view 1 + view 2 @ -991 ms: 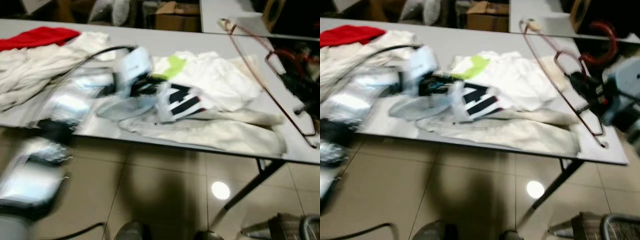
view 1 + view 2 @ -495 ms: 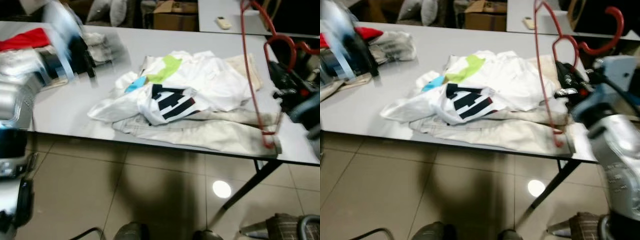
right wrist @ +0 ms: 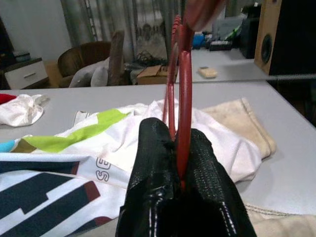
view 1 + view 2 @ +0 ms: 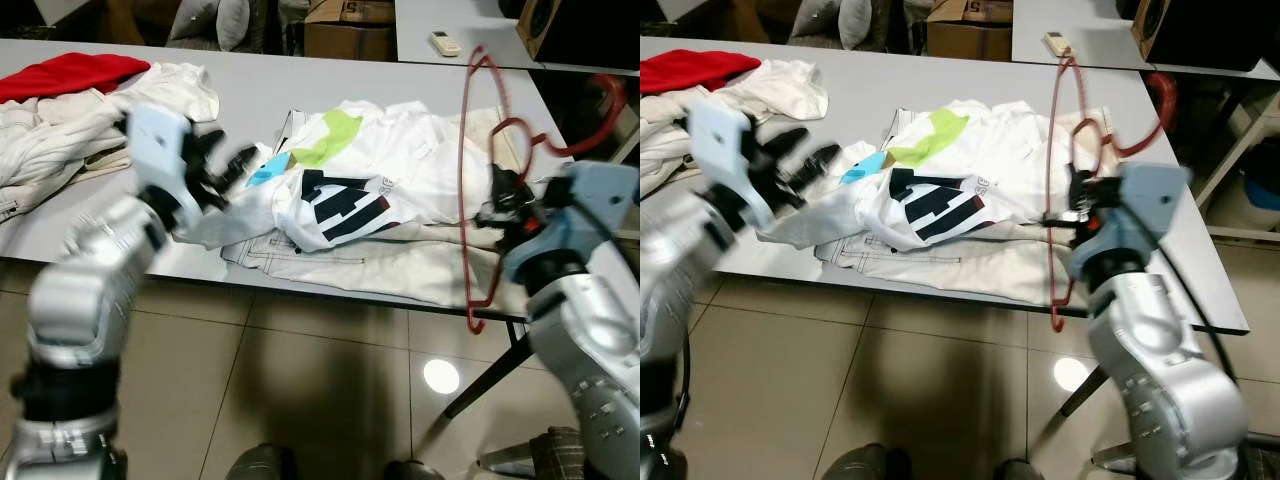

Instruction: Hang hanger

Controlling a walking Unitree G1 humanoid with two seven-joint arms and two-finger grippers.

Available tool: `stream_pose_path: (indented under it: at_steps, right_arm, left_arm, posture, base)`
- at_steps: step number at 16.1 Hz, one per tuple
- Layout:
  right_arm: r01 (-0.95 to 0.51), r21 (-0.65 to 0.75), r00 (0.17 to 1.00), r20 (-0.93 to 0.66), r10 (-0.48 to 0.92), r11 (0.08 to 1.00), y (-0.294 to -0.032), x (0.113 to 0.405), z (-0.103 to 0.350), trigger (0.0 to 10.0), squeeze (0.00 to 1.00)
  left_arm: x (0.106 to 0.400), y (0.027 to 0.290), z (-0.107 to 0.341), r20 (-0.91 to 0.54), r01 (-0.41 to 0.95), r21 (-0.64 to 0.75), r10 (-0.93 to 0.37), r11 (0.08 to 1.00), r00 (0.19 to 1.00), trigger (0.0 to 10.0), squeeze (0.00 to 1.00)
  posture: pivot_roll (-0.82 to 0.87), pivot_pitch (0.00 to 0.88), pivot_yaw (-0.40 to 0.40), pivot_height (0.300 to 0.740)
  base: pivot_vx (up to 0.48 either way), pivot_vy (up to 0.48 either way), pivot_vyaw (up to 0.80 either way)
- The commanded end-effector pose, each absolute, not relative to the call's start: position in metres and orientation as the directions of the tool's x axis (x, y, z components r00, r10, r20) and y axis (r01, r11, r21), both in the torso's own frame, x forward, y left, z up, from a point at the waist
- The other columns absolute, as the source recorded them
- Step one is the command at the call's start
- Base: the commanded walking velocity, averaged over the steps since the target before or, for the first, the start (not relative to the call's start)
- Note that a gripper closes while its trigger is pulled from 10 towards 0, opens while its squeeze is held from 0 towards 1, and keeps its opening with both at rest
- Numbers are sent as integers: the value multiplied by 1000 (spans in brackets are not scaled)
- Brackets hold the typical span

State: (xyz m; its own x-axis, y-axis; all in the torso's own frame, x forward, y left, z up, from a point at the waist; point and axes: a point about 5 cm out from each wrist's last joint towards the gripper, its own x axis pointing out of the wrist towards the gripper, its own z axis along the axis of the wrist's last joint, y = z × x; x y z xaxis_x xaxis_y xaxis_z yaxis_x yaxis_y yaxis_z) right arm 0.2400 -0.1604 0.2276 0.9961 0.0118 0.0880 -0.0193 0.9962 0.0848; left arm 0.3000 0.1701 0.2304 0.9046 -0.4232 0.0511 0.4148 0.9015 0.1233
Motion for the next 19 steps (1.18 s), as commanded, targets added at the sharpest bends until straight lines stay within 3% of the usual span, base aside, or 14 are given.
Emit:
stream_pose_path:
  at_steps: [1, 4, 9, 19]
  right_arm:
    - [-2, 76, 995, 104, -6, 997, -156, 235, 228, 10000, 0]
    - [44, 139, 994, 92, -57, 989, -152, 230, 220, 10000, 0]
    - [2, 142, 994, 110, -18, 990, -143, 239, 222, 10000, 0]
    - [-55, 157, 988, 153, 31, 986, -132, 252, 233, 10000, 0]
  left_arm:
    - [291, 158, 218, 31, 408, 127, -414, 904, 910, 10000, 0]
    - [278, 143, 201, 0, 372, 123, -374, 920, 927, 10000, 0]
    - [288, 130, 197, 12, 328, 140, -333, 934, 943, 10000, 0]
    - [293, 134, 200, 23, 291, 179, -300, 940, 954, 10000, 0]
  posture:
    - [-3, 64, 62, 740]
    - [-2, 56, 41, 740]
    - [-1, 56, 28, 740]
    - [6, 56, 24, 740]
  base:
    - [0, 0, 0]
    - [0, 302, 0]
    - [0, 397, 0]
    - [0, 409, 0]
